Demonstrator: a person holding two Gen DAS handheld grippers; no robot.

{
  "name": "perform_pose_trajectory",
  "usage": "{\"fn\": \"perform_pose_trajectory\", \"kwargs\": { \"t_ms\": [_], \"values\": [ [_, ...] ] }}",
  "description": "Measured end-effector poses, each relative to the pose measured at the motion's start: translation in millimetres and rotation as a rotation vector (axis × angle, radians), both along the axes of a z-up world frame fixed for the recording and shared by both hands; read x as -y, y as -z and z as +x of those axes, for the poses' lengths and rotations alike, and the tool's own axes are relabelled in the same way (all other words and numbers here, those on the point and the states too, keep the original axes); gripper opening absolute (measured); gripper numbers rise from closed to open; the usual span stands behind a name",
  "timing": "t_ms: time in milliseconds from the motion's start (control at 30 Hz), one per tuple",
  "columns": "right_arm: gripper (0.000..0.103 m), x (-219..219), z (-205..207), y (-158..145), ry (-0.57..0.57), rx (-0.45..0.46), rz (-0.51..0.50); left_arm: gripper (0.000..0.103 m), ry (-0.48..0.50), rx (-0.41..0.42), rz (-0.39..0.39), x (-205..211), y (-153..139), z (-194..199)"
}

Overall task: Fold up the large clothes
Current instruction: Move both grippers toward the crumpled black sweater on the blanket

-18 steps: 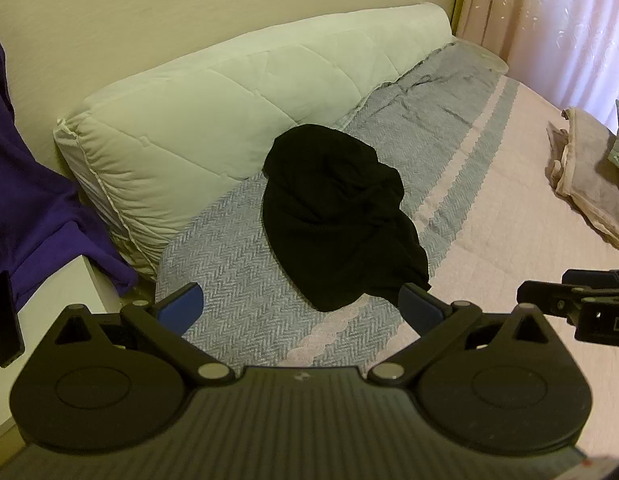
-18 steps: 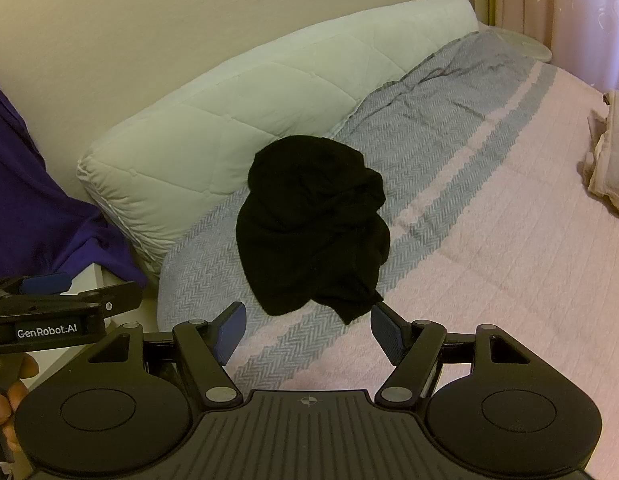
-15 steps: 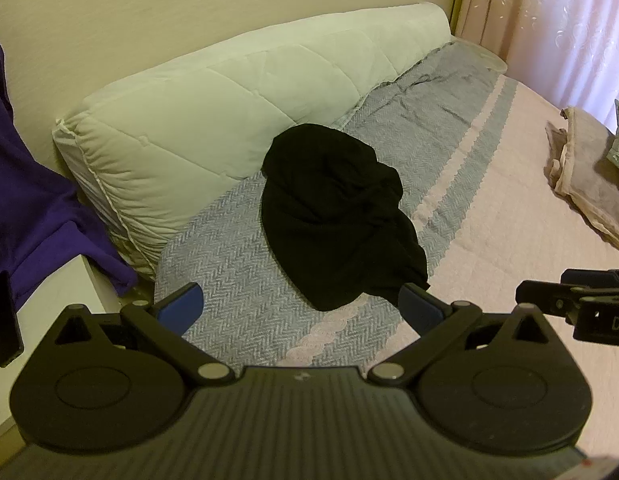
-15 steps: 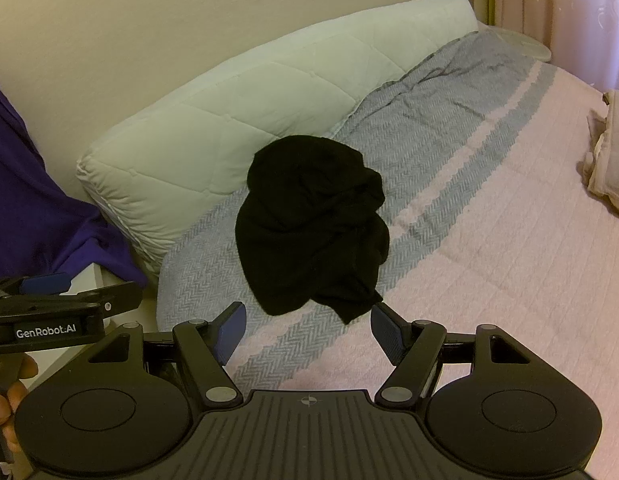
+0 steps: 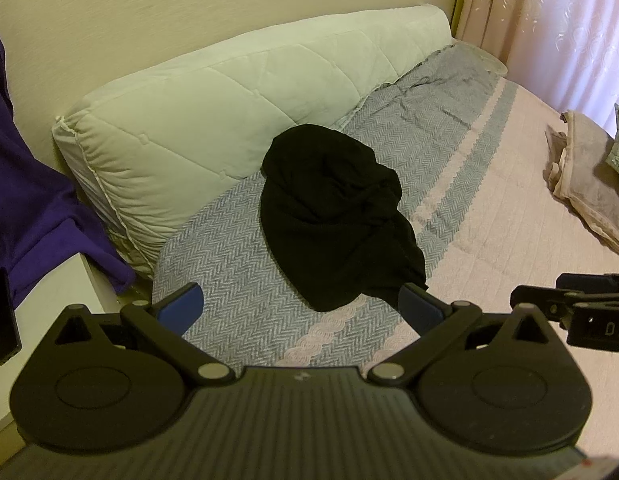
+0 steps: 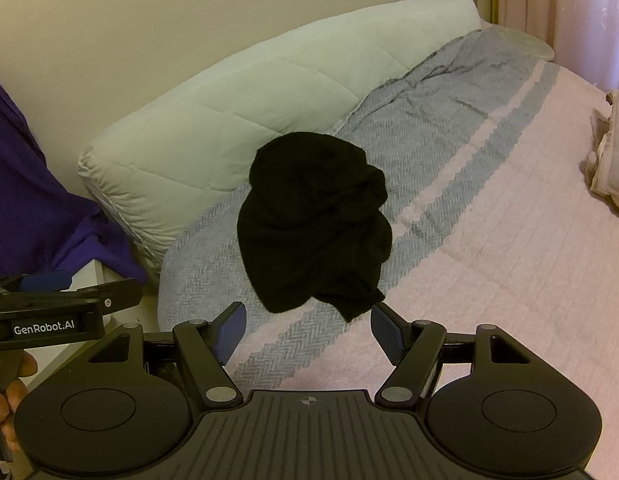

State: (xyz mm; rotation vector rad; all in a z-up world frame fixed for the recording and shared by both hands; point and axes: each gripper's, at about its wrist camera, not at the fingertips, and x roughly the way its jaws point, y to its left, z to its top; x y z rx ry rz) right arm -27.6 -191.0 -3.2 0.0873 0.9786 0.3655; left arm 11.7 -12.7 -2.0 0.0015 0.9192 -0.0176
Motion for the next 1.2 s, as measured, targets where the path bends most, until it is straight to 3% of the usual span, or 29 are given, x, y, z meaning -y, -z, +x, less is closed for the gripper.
{"fn": "perform_pose_trajectory", "kwargs": {
  "t_ms": [367,667,867,1033,1200],
  "values": [
    [0.066,5,5,4,-0.041,-0.021,-0.014,0.102,-0.007,-0.005,0.001,7,2,-1],
    [0.066,41,23,20,-0.079,-0.025,0.002,0.102,-0.076,-0.044,-0.035,17,19,-1],
    [0.066,54,46,39,-0.070,-0.056,0.023,0.102,-0.064,-0.054,0.036,20,26,7],
    [0.066,44,77,58,-0.081,-0.038,0.007,0.102,0.003,-0.068,0.106,14,43,40],
    [0.066,33,125,94,-0.051,-0.036,-0.009,0.102,0.123,-0.054,0.158,6,72,107]
  ]
}}
